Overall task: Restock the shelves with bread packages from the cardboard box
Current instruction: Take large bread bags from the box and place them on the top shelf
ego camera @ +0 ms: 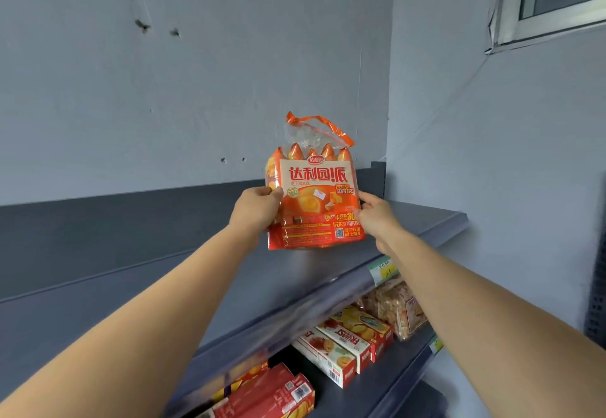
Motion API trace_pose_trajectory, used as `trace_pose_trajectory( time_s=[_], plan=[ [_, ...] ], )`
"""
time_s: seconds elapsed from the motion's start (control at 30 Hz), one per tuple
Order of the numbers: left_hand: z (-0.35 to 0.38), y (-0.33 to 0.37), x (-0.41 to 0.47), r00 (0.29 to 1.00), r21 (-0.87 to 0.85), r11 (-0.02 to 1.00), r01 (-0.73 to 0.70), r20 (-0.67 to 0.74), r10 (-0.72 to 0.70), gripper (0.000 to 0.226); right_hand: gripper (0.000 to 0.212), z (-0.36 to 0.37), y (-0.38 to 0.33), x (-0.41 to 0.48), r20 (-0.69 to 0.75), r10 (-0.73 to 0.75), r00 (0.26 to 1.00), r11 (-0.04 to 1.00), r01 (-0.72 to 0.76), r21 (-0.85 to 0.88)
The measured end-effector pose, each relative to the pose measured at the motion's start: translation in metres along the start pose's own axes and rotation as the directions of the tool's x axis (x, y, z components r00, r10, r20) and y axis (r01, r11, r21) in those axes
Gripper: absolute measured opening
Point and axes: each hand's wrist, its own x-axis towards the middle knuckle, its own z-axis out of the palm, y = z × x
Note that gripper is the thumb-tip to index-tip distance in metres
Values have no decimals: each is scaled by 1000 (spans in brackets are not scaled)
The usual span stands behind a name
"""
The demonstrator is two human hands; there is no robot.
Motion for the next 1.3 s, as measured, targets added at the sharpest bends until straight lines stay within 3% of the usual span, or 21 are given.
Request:
trace_pose_trajectory(
  time_s=[0.3,0.73,0.97,1.2,1.3],
  plan=[
    [59,-16,56,996,1,996,90,26,-90,45,40,-15,41,86,20,58,998,997,-57,-45],
    [143,-30,104,975,-48,988,146,-163,-152,45,36,-37,91,192,189,55,980,997,-43,-65],
    [154,-32,115,948,71,985,160,-288,-133,43,34,-32,104,215,250,26,968,999,-16,-40],
    [161,-35,117,947,180,970,163,-305,-103,47,50,-34,107,221,237,24,971,995,-1,-97],
    [162,-36,114,947,224,959,174,-306,-100,46,47,-37,107,219,230,32,973,993,-5,-117]
  ],
)
